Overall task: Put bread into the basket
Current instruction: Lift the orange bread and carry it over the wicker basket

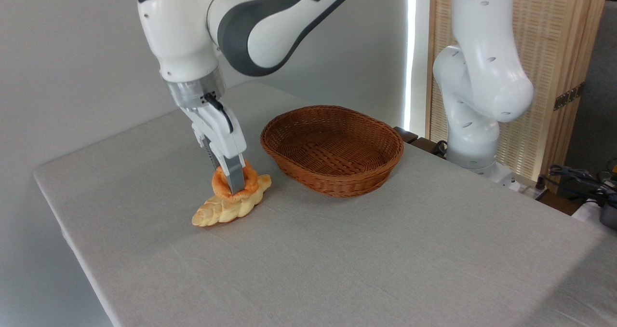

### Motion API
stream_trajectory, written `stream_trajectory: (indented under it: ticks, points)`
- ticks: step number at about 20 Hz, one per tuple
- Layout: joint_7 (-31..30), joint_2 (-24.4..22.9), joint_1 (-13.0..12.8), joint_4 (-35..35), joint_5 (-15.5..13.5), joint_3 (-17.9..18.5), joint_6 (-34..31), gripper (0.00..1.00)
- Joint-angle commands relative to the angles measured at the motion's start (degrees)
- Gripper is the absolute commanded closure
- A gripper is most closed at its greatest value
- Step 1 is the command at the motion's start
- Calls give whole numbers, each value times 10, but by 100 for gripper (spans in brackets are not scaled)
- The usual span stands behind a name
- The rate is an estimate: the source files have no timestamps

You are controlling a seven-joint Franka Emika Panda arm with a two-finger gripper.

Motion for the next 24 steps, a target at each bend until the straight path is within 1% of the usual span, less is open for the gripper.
stream_trajectory:
  ticks: [1, 4, 6, 12, 15, 19, 20, 22, 23, 24]
  points:
    - [6, -33, -4, 0, -7, 4, -45, 52]
    - [4, -55, -5, -1, -15, 3, -77, 51]
    - [4, -69, -6, -4, -17, 2, -106, 48]
    - [-1, -112, -12, -26, -18, -2, -175, 48]
    - [-24, -137, -32, -57, -18, -2, -194, 48]
    - [-77, -144, -60, -76, -18, -2, -209, 47]
    - [-97, -144, -69, -81, -17, -2, -209, 44]
    - [-125, -143, -74, -89, -17, -2, -209, 40]
    - [-129, -143, -80, -92, -17, -2, -210, 33]
    - [-126, -142, -85, -95, -14, -2, -213, 17]
